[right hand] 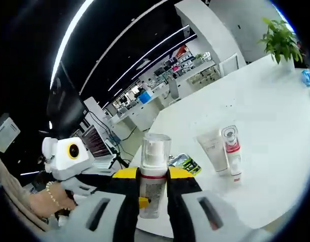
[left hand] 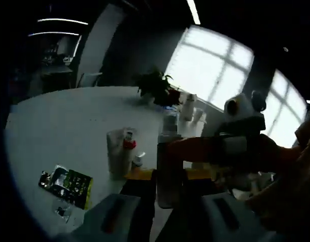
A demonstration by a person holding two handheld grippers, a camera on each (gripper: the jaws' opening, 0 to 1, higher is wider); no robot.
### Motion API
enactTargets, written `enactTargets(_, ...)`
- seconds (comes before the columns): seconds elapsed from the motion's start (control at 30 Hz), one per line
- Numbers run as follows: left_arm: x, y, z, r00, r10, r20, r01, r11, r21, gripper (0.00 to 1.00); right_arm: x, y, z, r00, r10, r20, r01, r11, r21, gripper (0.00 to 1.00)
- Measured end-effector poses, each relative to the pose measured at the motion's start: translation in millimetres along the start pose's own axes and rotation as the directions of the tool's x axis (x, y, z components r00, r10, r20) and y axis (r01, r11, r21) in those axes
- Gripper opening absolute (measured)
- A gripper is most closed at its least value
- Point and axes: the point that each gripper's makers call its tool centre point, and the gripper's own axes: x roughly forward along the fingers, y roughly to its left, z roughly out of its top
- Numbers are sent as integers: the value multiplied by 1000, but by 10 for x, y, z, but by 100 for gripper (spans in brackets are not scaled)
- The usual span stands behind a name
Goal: Arrange the skincare products in the storage area until every visible bottle or jar stands upright without overlapping.
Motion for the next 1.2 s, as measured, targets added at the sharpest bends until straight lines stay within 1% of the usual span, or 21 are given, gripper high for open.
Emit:
enactTargets(0.07,19,8,7,997,82,0,-82,996,41,16,5,-8,27,999,-27,27,27,1000,6,19)
enactTargets(0.1,29,36,7,991,134,4,-134,988,78,16,8,15,32,999,-32,42,31,999,11,19)
enactTargets(0.17,44,63,-19,982,190,-5,-188,973,137,17,14,40,19,997,-56,60,55,998,6,19)
enactTargets(0.23,38,108,-36,967,253,-4,-250,957,146,17,11,73,7,995,-61,75,60,998,12,19)
enactTargets(0.37,9,111,-38,967,257,4,-254,955,152,17,-8,88,22,994,-63,85,62,998,13,19)
enactTargets(0.43,-11,121,-20,971,238,7,-237,961,146,16,-24,112,39,995,-50,89,50,999,7,19)
enactTargets(0.5,-17,87,-11,982,187,5,-187,980,70,16,-37,156,69,995,-12,102,17,999,-42,20)
enactTargets(0.57,-27,50,-3,994,106,13,-106,994,0,15,-70,188,89,994,28,105,-24,999,-41,20)
enactTargets(0.6,-39,-3,1,1000,16,23,-13,995,-103,15,-101,191,97,993,50,103,-47,998,-30,20)
enactTargets(0.63,-62,-54,11,998,-48,40,55,980,-189,15,-118,226,99,991,84,103,-82,996,-27,20)
enactTargets(0.67,-102,-137,15,988,-144,56,154,961,-232,15,-140,303,91,985,150,87,-147,989,-32,21)
enactTargets(0.7,-136,-183,24,978,-195,68,206,950,-235,15,-160,331,101,981,172,84,-170,985,-34,21)
enactTargets(0.73,-180,-154,25,977,-199,72,210,953,-217,15,-179,399,92,974,217,65,-213,975,-67,22)
enactTargets(0.83,-323,-231,37,955,-290,68,298,931,-211,15,-244,583,72,945,326,19,-322,939,-121,22)
enactTargets(0.93,-468,-333,90,919,-383,94,395,885,-249,15,-336,778,103,897,443,-9,-440,888,-131,22)
enactTargets(0.97,-550,-409,115,888,-448,105,459,846,-272,15,-390,876,98,864,502,-38,-503,854,-132,22)
enactTargets(1.0,-593,-429,132,874,-472,114,484,829,-279,15,-416,918,113,848,528,-47,-529,837,-143,22)
enactTargets(1.07,-705,-509,166,829,-546,124,557,783,-275,15,-473,1005,110,815,572,-90,-578,798,-170,21)
enactTargets(1.1,-740,-530,192,817,-562,128,575,785,-229,15,-507,1062,113,797,593,-115,-603,770,-209,21)
enactTargets(1.17,-802,-591,191,789,-605,112,614,763,-201,15,-555,1144,91,774,612,-161,-633,737,-239,21)
enactTargets(1.2,-831,-624,222,772,-625,119,636,751,-180,15,-578,1196,94,763,620,-182,-644,710,-284,21)
